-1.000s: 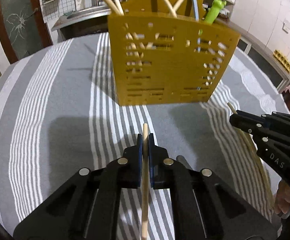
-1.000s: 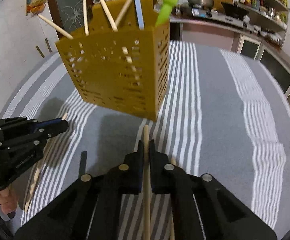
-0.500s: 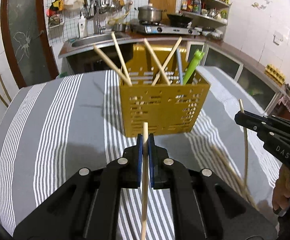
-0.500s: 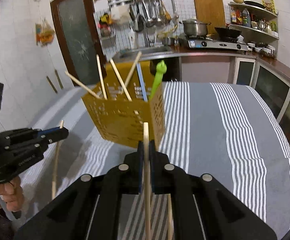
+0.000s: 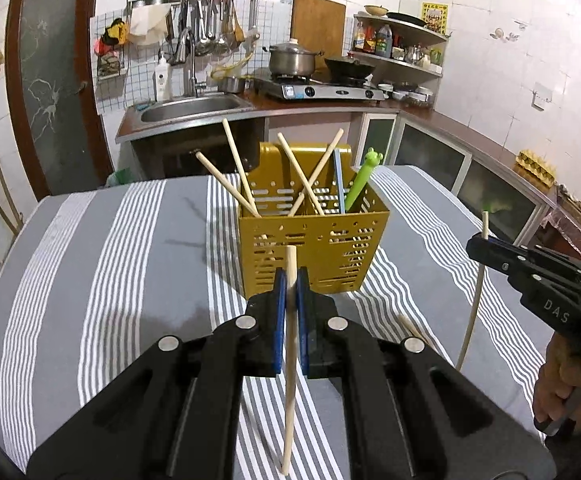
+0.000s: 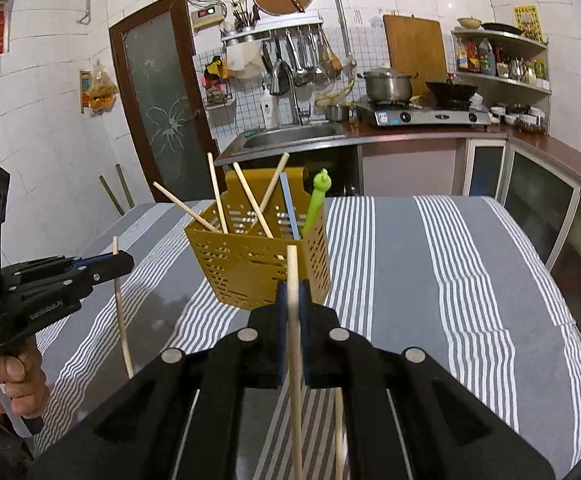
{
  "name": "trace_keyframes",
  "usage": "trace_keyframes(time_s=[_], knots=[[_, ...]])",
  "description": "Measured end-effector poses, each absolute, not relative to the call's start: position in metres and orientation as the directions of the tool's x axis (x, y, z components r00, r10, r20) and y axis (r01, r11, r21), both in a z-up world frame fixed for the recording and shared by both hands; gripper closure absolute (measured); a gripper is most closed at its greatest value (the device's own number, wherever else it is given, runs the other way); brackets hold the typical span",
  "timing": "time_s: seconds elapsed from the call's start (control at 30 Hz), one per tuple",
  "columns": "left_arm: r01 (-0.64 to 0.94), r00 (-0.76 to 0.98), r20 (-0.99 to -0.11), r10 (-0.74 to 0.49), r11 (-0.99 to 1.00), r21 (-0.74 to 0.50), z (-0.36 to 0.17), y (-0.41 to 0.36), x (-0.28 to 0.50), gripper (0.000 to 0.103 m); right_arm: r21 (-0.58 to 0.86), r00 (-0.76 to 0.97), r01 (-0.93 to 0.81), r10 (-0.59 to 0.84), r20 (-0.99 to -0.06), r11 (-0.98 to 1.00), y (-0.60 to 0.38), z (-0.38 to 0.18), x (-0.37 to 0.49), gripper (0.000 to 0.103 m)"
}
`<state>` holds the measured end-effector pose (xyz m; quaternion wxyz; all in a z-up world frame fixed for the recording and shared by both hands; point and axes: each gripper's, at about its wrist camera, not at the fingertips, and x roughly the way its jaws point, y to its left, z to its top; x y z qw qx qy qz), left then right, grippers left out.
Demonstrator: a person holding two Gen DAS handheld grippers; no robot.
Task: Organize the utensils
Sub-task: 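Carry both chopsticks upright over the yellow holder and lower them in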
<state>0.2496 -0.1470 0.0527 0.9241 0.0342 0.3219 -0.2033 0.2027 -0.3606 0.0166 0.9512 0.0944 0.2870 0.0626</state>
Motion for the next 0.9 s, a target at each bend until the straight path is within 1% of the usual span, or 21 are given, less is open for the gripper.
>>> trace_keyframes(time_s=[0.23,0.43,0.9], knots=[[0.404,0.730,-0.578,-0.366,0.912,-0.068,0.070,-0.145,0.242,0.099,0.200,0.852,-0.075,0.167,-0.496,0.977,-0.359,0.037,0.193,0.097],[0.412,0.757,-0.539,-0.370,0.910,-0.046,0.091,-0.146,0.241,0.099,0.194,0.868,-0.079,0.163,-0.469,0.978,-0.361,0.054,0.194,0.097],[0.424,0.804,-0.444,-0.395,0.905,-0.038,0.144,-0.145,0.248,0.099,0.156,0.897,-0.108,0.163,-0.410,0.982,-0.354,0.095,0.197,0.097]])
